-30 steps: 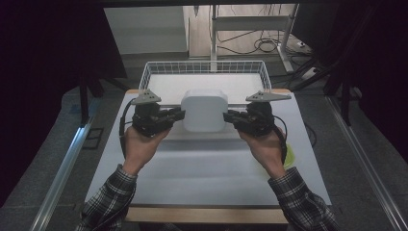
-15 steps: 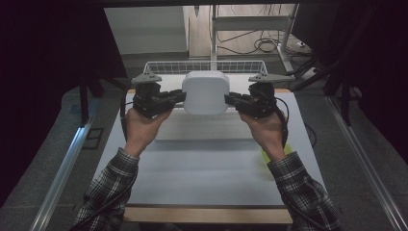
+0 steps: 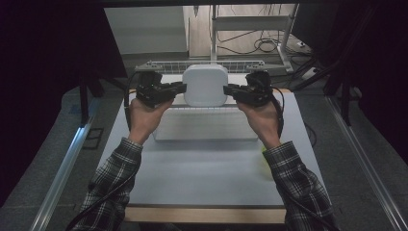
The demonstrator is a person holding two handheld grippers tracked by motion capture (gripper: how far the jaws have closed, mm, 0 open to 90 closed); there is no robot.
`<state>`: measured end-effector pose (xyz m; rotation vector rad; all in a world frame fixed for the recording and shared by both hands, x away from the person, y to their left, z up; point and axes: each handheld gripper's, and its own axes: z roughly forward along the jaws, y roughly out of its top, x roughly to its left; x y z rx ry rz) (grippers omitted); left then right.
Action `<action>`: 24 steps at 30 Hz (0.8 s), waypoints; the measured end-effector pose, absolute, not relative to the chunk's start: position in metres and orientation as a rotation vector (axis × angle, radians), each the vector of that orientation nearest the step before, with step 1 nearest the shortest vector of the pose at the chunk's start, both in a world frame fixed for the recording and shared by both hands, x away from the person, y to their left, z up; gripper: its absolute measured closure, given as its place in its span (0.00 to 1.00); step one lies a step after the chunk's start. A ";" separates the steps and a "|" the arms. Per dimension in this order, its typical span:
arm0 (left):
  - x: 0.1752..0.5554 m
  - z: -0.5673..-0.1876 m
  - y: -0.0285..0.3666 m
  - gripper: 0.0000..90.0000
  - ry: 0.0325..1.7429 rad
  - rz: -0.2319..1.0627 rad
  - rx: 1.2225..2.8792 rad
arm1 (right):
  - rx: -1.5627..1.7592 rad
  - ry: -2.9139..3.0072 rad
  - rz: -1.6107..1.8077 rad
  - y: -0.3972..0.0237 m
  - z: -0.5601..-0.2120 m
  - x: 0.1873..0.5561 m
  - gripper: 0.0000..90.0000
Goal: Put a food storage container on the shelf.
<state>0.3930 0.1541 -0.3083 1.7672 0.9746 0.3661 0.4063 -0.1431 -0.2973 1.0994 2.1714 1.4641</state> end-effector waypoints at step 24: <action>0.411 -0.319 0.145 0.67 0.969 0.426 1.752 | 1.095 2.170 1.419 -0.133 -0.299 0.426 0.72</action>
